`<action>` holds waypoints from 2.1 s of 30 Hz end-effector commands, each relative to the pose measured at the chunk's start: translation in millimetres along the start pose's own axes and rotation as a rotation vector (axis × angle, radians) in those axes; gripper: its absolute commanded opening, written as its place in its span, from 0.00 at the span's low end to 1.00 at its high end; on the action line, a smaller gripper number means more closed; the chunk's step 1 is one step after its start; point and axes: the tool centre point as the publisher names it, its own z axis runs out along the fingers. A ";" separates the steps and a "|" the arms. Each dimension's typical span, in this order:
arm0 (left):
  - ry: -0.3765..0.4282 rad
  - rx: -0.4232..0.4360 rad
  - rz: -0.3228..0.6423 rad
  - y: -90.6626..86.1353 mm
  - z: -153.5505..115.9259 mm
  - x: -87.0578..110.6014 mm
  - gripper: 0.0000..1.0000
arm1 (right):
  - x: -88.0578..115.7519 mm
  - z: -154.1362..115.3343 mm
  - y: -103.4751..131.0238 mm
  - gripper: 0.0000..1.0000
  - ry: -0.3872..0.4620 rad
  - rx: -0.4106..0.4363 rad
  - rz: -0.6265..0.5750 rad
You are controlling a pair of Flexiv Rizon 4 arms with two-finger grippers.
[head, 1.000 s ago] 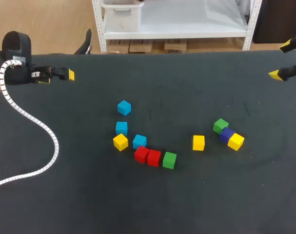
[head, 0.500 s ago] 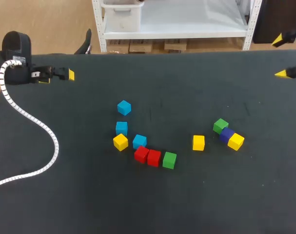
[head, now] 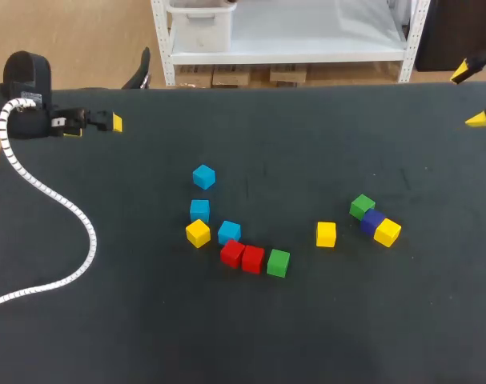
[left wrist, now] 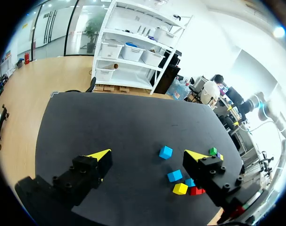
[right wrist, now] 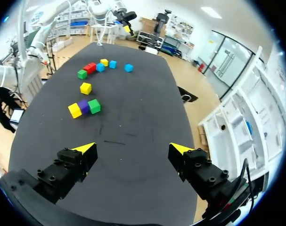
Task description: Place the blue cubes, place green cubes on the blue cubes, place the yellow cubes on the green cubes, then place the red cubes on the yellow cubes, and place purple cube on the red cubes.
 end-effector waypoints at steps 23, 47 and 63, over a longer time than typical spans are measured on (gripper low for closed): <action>0.000 -0.001 0.000 -0.2 -0.1 0.0 1.00 | 12.8 16.0 8.5 1.00 -0.112 0.094 0.181; 0.175 0.038 0.548 -6.6 18.5 48.8 1.00 | 10.1 18.2 9.0 1.00 -0.092 0.042 0.133; 0.200 0.252 1.012 -26.0 23.4 62.8 1.00 | 10.1 18.2 9.0 1.00 -0.092 0.042 0.133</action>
